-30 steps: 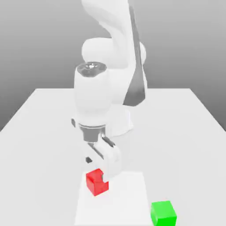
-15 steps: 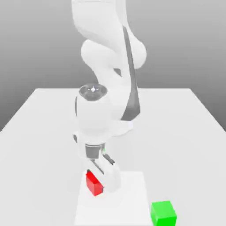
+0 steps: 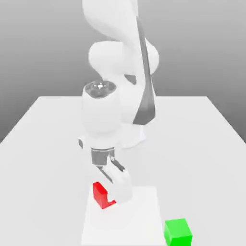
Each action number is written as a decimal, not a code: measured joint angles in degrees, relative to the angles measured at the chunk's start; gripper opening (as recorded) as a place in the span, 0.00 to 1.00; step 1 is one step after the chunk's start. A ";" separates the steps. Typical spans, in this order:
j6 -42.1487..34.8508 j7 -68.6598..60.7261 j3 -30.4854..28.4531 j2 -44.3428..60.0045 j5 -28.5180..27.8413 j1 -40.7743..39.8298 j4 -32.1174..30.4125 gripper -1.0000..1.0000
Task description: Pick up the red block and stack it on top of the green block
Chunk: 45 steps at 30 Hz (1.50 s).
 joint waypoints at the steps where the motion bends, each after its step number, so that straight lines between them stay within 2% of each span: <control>1: -0.55 -0.46 0.27 -0.69 0.65 -0.11 -0.05 0.00; 8: -3.79 -2.31 0.99 -4.51 3.03 -0.21 -0.84 0.00; 15: -5.58 -1.26 0.95 -6.43 2.33 -0.22 -1.98 0.00; 21: -12.42 17.78 4.47 -6.22 -3.39 1.64 6.25 0.00; 30: -18.25 42.06 9.29 2.42 -4.36 11.97 19.04 0.00; 35: -20.07 42.26 10.53 -2.16 -1.55 13.02 20.77 0.00; 45: -20.88 38.02 9.43 -8.27 4.64 13.21 21.98 0.00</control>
